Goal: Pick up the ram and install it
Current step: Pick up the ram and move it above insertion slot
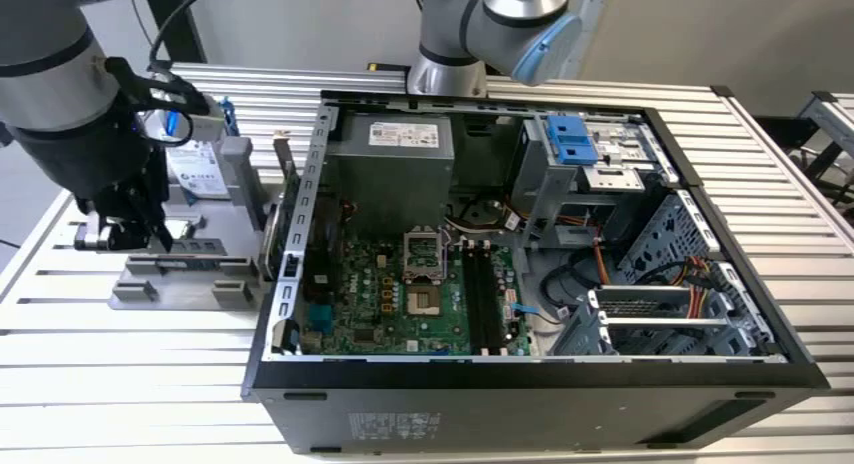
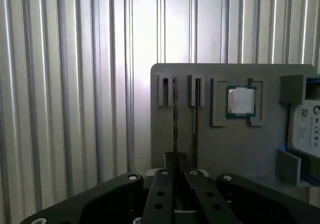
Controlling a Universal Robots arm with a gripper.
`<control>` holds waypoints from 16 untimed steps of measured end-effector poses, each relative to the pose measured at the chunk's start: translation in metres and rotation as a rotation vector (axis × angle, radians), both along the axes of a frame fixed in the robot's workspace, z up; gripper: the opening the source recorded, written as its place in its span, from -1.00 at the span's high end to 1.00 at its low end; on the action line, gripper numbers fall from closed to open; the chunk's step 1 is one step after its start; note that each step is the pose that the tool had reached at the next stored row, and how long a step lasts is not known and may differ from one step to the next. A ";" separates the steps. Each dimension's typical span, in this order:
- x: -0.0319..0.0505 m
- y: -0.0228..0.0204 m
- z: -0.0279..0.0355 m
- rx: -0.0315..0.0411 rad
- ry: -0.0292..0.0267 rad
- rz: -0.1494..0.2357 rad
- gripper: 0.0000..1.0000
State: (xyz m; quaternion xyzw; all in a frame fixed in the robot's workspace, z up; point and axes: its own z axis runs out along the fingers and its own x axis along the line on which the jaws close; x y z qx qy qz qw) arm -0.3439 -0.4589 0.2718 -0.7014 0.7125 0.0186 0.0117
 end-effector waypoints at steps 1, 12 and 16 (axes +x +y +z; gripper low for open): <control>0.0000 0.0000 0.0044 0.0000 0.0001 0.000 1.00; 0.0001 0.0001 0.0545 0.0000 0.0000 0.000 1.00; 0.0000 0.0004 0.0728 -0.0001 0.0001 0.000 1.00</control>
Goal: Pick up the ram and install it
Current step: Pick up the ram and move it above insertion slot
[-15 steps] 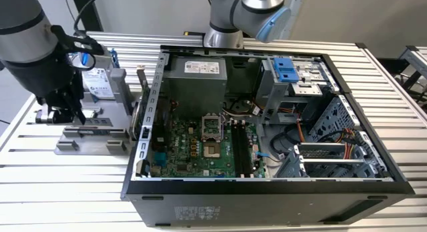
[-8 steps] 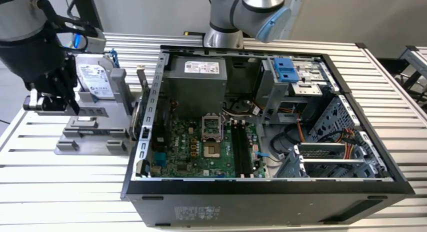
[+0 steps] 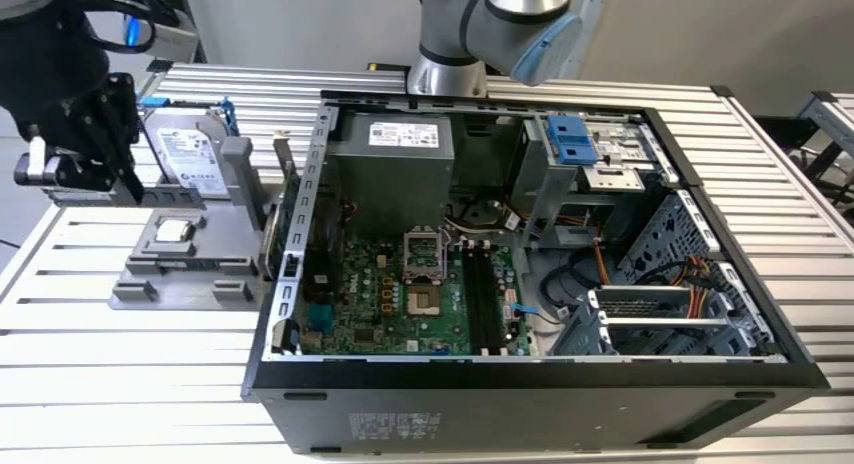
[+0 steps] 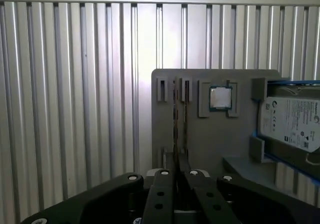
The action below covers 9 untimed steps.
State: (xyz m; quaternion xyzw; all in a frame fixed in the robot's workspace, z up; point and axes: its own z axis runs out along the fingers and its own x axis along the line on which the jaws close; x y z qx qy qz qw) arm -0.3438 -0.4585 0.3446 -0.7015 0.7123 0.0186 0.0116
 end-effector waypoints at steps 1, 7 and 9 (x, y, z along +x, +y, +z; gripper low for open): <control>0.0000 0.0001 0.0046 0.0001 -0.0002 0.000 1.00; 0.0000 0.0005 0.0319 0.0000 0.0000 0.000 1.00; 0.0000 0.0005 0.0409 0.0000 0.0000 0.000 1.00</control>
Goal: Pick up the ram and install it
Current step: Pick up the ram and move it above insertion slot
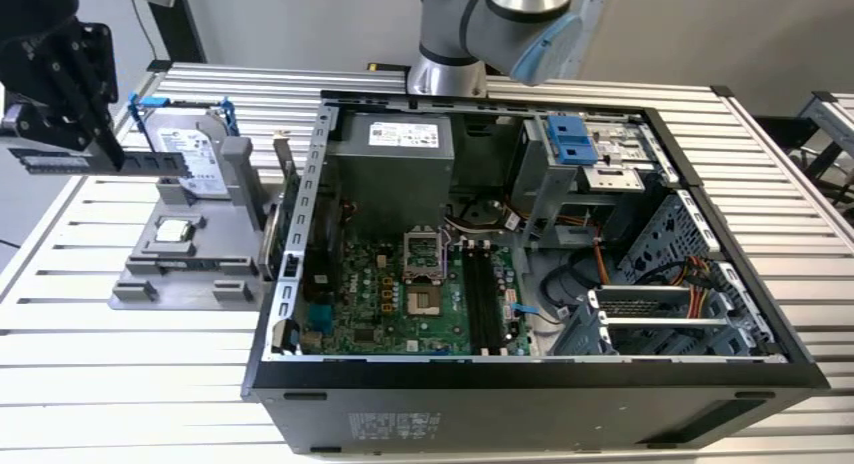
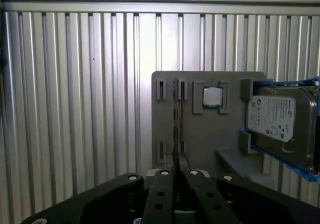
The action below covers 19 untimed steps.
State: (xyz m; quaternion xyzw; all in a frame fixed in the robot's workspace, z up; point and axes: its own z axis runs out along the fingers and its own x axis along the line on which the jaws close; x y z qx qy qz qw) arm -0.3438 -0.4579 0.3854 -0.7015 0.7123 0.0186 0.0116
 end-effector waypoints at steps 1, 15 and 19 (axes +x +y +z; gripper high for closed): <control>0.0000 0.0000 0.0033 0.0000 -0.0001 0.000 1.00; 0.0447 0.0000 0.0034 0.0000 0.0003 0.000 1.00; 0.0629 0.0000 0.0033 0.0001 0.0002 0.000 1.00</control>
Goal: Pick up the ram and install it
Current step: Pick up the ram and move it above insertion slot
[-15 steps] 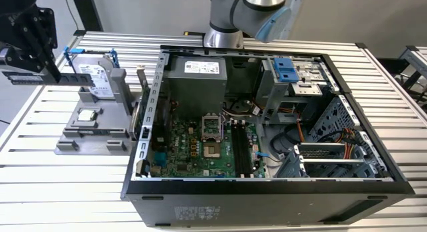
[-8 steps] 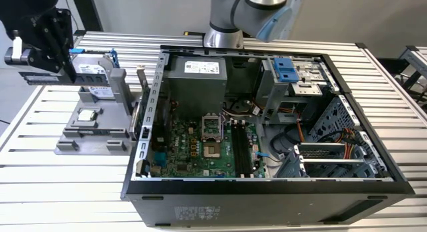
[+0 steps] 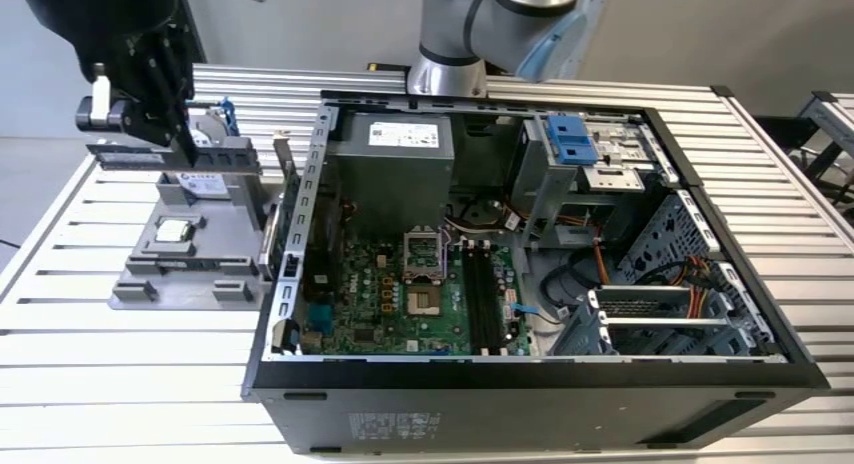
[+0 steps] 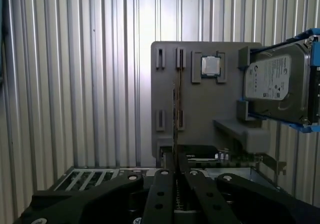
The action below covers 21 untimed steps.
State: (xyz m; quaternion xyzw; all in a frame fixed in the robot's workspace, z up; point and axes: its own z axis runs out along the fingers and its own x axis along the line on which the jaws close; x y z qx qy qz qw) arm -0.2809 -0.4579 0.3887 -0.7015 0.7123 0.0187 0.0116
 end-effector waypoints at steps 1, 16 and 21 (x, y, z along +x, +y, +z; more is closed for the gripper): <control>0.0047 0.0000 0.0001 0.0000 0.0001 0.000 1.00; 0.0729 0.0000 0.0000 0.0000 0.0001 0.000 1.00; 0.0954 0.0000 0.0001 -0.0001 0.0002 0.000 1.00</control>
